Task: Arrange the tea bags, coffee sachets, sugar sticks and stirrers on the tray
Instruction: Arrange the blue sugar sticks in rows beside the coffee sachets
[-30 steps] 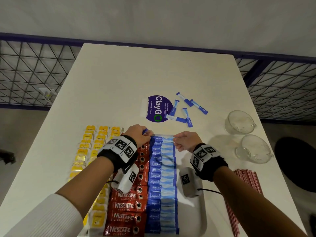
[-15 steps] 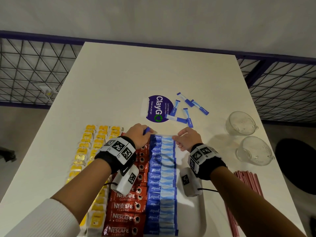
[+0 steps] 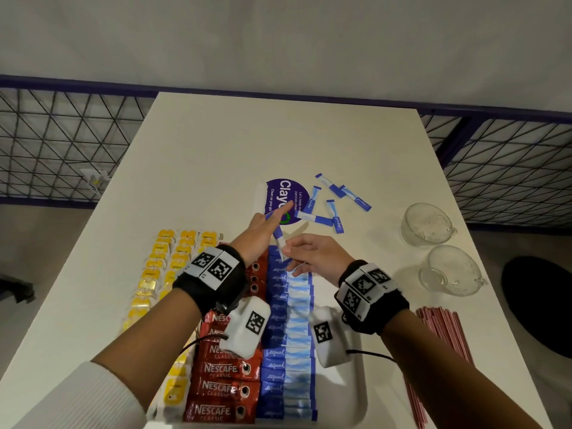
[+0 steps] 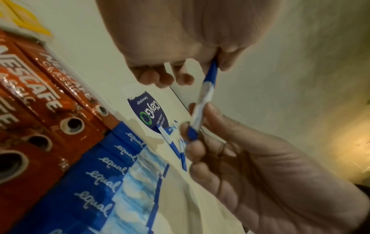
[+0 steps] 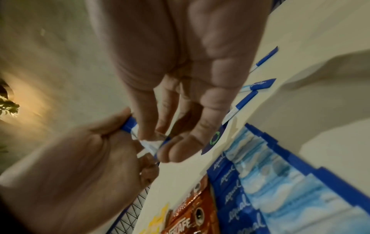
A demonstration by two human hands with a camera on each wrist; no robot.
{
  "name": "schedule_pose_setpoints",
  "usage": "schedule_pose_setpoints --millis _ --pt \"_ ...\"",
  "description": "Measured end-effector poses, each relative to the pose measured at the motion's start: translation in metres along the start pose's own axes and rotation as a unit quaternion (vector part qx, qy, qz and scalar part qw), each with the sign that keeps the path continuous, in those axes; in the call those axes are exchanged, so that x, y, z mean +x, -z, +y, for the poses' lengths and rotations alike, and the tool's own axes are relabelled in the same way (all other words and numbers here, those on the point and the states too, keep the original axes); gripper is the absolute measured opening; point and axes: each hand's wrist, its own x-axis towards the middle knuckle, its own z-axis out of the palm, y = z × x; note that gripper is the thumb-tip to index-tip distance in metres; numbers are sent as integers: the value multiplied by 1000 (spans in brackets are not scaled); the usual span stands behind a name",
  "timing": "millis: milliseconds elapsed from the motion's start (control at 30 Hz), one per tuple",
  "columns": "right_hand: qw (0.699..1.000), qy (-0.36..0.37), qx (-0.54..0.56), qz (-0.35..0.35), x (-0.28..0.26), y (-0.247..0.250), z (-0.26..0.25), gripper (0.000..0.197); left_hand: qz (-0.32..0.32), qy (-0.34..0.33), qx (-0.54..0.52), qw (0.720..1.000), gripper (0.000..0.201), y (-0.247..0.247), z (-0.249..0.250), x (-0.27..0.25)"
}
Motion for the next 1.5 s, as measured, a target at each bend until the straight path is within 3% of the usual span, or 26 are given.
schedule_pose_setpoints --millis 100,233,367,467,567,800,933,1100,1500 --pt "1000 13 -6 19 -5 6 1 7 20 5 -42 999 35 2 -7 -5" --pt "996 28 -54 62 -8 13 7 9 55 14 -85 995 9 3 -20 -9" --pt "996 35 -29 81 -10 17 13 4 26 21 -156 987 9 2 -26 -13" --pt "992 46 -26 111 -9 19 17 21 21 49 -208 977 11 1 -30 -12" --pt "989 47 -36 136 -8 21 17 24 26 70 -244 967 6 -1 -33 -9" --pt "989 25 -47 138 -3 24 18 22 40 35 -169 984 16 1 -30 -4" --pt "987 -13 -96 128 2 26 25 11 28 12 45 999 14 4 -31 -1" --pt "988 -50 -93 116 8 29 39 9 18 -11 200 980 22 1 -43 5" --pt "983 -75 -88 142 27 31 36 8 -14 -34 305 952 40 1 -49 27"
